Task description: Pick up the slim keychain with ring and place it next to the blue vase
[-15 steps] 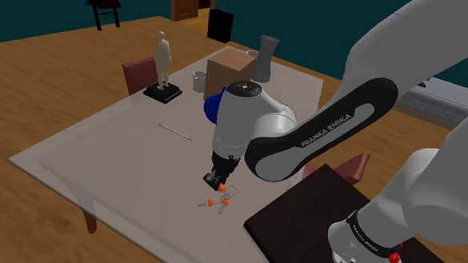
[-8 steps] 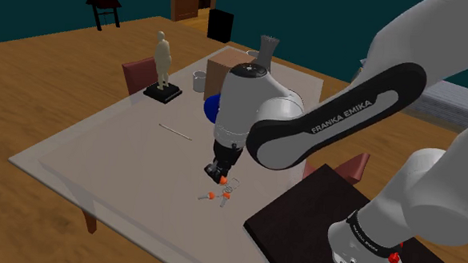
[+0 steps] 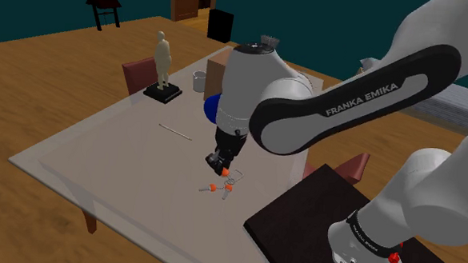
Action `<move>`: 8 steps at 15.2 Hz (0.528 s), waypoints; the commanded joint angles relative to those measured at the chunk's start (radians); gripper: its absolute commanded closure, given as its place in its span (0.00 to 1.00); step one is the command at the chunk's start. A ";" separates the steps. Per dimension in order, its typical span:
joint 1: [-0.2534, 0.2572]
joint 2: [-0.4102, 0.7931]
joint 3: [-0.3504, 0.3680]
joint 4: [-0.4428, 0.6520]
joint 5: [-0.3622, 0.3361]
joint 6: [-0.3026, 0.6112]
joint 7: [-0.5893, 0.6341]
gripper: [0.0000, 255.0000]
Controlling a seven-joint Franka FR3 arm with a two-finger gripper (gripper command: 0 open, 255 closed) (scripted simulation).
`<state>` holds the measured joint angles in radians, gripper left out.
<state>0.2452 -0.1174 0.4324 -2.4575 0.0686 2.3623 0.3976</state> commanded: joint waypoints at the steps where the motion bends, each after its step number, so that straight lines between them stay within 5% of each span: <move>1: 0.002 -0.023 -0.002 0.011 0.011 -0.033 -0.008 1.00; 8: 0.006 -0.085 -0.014 0.055 0.034 -0.136 -0.026 1.00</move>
<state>0.2494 -0.1874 0.4204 -2.4055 0.0967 2.2444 0.3746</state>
